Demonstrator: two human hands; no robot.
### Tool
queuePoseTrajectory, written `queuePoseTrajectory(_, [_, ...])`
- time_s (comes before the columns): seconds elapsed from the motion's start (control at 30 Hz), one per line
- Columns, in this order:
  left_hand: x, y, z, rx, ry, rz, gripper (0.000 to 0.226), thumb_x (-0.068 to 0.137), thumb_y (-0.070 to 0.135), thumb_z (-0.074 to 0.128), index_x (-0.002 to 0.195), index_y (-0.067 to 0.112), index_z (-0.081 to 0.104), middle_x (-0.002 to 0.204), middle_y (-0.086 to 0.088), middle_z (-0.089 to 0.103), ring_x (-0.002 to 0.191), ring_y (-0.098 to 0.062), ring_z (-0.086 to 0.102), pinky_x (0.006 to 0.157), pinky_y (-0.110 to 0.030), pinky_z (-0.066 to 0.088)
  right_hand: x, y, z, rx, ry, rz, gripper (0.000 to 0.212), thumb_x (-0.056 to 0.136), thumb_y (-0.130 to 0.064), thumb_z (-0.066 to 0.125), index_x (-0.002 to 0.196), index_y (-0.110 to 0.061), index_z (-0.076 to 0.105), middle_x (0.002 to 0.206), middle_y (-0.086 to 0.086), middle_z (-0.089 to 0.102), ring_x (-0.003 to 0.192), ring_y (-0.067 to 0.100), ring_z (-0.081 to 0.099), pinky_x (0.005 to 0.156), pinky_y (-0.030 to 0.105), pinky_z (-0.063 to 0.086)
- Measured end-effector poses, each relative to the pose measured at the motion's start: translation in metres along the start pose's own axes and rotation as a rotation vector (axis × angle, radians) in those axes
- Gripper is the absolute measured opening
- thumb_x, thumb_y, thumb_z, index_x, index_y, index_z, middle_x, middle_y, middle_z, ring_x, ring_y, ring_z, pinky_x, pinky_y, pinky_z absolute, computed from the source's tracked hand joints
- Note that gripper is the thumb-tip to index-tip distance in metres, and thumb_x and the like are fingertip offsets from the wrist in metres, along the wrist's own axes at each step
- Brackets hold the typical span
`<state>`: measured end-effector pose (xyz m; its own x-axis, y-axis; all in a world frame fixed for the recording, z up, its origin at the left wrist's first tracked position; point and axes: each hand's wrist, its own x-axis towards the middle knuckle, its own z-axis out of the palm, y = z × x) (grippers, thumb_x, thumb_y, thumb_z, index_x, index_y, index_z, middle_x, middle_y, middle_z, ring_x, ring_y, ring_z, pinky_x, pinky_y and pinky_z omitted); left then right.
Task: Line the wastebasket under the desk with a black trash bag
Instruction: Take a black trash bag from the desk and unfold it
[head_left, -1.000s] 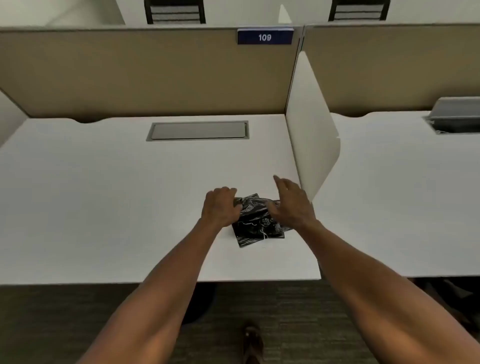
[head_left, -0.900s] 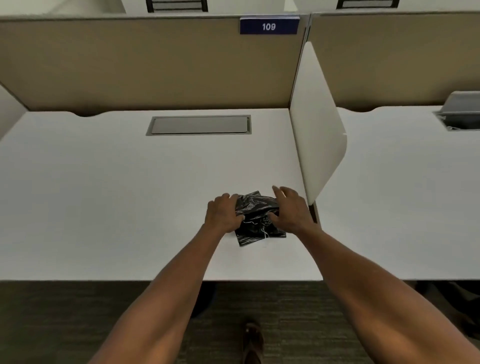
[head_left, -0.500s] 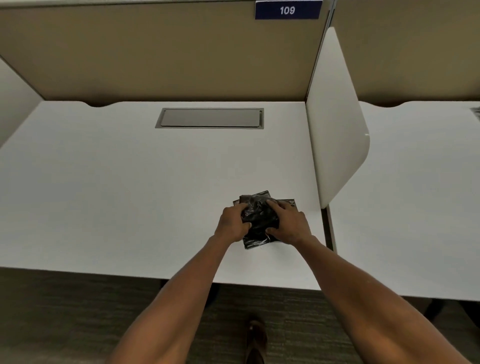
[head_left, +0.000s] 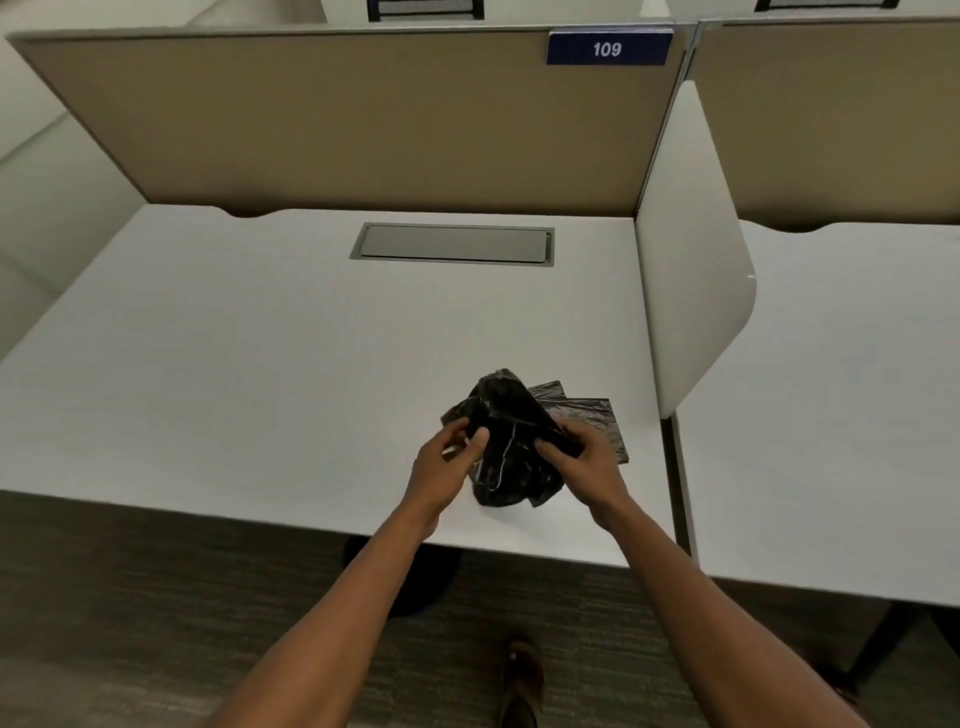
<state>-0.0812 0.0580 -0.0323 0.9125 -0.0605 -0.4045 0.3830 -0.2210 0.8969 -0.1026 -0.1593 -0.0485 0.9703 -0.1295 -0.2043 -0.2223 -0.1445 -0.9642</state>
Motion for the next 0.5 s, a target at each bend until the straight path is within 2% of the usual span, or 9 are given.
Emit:
queuePoseTrajectory(0.07, [-0.027, -0.001, -0.012, -0.08, -0.06, 0.036, 0.063, 0.069, 0.072, 0.075, 0.124, 0.044, 0.067, 0.13, 0.007, 0.072, 0.121, -0.01, 0.068, 0.1, -0.032, 0.057, -0.022, -0.009, 0.012, 0.178, -0.049, 0.025, 0.02, 0.09, -0.014, 0.076, 0.108, -0.023, 0.08, 0.098, 0.002, 0.081, 0.094, 0.017, 0.077, 0.074, 0.028, 0.06])
queuePoseTrajectory(0.13, [-0.057, -0.001, -0.025, -0.141, -0.116, 0.071, 0.064, 0.067, 0.072, 0.079, 0.124, 0.044, 0.069, 0.124, 0.012, 0.075, 0.117, -0.005, 0.07, 0.098, -0.031, 0.06, -0.044, -0.018, 0.025, 0.32, -0.103, 0.037, 0.022, 0.089, -0.011, 0.077, 0.111, -0.016, 0.079, 0.1, 0.007, 0.081, 0.091, 0.016, 0.077, 0.07, 0.024, 0.058])
queuePoseTrajectory(0.2, [-0.085, -0.003, -0.037, -0.195, -0.168, 0.086, 0.059, 0.074, 0.062, 0.082, 0.128, 0.04, 0.069, 0.127, 0.011, 0.074, 0.12, -0.006, 0.07, 0.096, -0.031, 0.06, -0.066, -0.026, 0.04, 0.372, -0.157, 0.026, 0.028, 0.086, -0.012, 0.081, 0.114, -0.01, 0.077, 0.107, 0.015, 0.079, 0.099, 0.024, 0.076, 0.077, 0.03, 0.06])
queuePoseTrajectory(0.27, [-0.112, -0.007, -0.047, -0.224, -0.19, 0.089, 0.056, 0.079, 0.052, 0.084, 0.131, 0.035, 0.068, 0.13, 0.005, 0.074, 0.122, -0.011, 0.069, 0.098, -0.034, 0.059, -0.088, -0.032, 0.058, 0.362, -0.216, 0.006, 0.034, 0.082, -0.019, 0.084, 0.115, -0.01, 0.077, 0.11, 0.016, 0.079, 0.105, 0.029, 0.075, 0.084, 0.035, 0.061])
queuePoseTrajectory(0.37, [-0.149, -0.015, -0.064, -0.284, -0.148, 0.043, 0.057, 0.074, 0.047, 0.09, 0.125, 0.027, 0.071, 0.124, -0.001, 0.077, 0.119, -0.02, 0.072, 0.1, -0.041, 0.059, -0.121, -0.041, 0.088, 0.339, -0.279, -0.004, 0.036, 0.081, -0.023, 0.085, 0.115, -0.017, 0.078, 0.113, 0.011, 0.08, 0.107, 0.026, 0.075, 0.088, 0.034, 0.061])
queuePoseTrajectory(0.5, [-0.194, -0.028, -0.104, -0.375, -0.066, 0.008, 0.066, 0.07, 0.043, 0.092, 0.126, 0.015, 0.071, 0.122, -0.009, 0.077, 0.119, -0.025, 0.072, 0.101, -0.042, 0.058, -0.159, -0.05, 0.13, 0.359, -0.316, 0.031, 0.033, 0.085, -0.025, 0.08, 0.115, -0.012, 0.079, 0.114, 0.015, 0.079, 0.107, 0.029, 0.075, 0.089, 0.035, 0.06])
